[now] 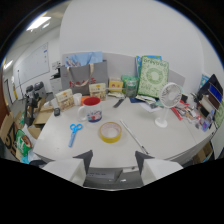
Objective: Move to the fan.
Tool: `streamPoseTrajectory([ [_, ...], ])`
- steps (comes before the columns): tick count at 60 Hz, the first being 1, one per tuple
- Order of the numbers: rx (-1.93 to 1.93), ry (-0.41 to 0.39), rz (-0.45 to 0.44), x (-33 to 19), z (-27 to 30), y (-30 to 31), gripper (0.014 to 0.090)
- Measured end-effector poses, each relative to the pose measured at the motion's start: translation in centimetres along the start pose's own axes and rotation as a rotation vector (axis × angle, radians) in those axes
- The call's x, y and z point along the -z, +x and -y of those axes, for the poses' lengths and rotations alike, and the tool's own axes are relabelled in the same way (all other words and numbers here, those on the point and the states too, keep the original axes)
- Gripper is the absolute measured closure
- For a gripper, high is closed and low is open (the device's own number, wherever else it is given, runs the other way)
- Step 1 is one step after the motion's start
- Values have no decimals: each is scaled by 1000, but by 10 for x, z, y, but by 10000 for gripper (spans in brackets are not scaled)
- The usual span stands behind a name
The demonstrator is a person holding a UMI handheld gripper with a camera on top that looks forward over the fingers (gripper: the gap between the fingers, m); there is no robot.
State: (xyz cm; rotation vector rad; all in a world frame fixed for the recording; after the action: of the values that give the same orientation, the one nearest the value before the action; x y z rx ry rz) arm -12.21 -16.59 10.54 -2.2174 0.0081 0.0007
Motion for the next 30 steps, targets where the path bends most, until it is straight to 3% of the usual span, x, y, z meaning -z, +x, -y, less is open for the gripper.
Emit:
streamPoseTrajectory([
  [30,-32,-37,-97,-26,-17,148,202],
])
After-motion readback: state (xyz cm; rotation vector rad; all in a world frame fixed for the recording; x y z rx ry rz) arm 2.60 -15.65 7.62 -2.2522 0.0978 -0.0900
